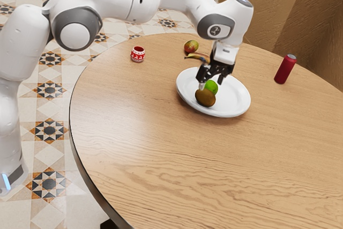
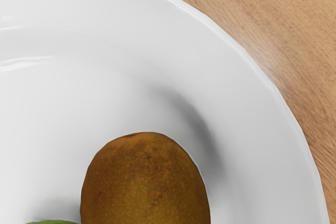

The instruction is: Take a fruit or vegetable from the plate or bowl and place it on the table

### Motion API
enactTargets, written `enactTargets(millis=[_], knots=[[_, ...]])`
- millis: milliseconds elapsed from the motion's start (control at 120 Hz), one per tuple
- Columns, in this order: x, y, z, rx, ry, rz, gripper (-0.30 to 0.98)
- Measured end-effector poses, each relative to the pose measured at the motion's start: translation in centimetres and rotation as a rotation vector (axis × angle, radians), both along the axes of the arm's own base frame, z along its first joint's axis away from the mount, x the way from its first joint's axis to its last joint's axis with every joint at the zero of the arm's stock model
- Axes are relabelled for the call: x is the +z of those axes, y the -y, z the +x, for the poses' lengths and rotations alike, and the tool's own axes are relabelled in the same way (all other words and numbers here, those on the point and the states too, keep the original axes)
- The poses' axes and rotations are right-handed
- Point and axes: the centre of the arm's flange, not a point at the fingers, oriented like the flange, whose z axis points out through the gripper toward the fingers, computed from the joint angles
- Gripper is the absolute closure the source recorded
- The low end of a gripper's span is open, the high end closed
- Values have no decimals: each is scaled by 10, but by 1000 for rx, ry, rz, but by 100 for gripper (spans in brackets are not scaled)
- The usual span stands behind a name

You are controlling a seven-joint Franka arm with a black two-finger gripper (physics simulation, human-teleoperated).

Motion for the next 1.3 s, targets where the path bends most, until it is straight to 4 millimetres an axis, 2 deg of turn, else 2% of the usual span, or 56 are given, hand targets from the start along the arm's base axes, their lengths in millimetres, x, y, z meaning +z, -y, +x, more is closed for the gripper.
enactTargets(millis=[625,833,1125,1300], knots=[[-38,1,1,-24,-31,-2,0],[-42,1,2,-27,-29,-3,0],[-57,1,1,-30,-47,-3,-3],[-61,1,1,-32,-44,-3,0]])
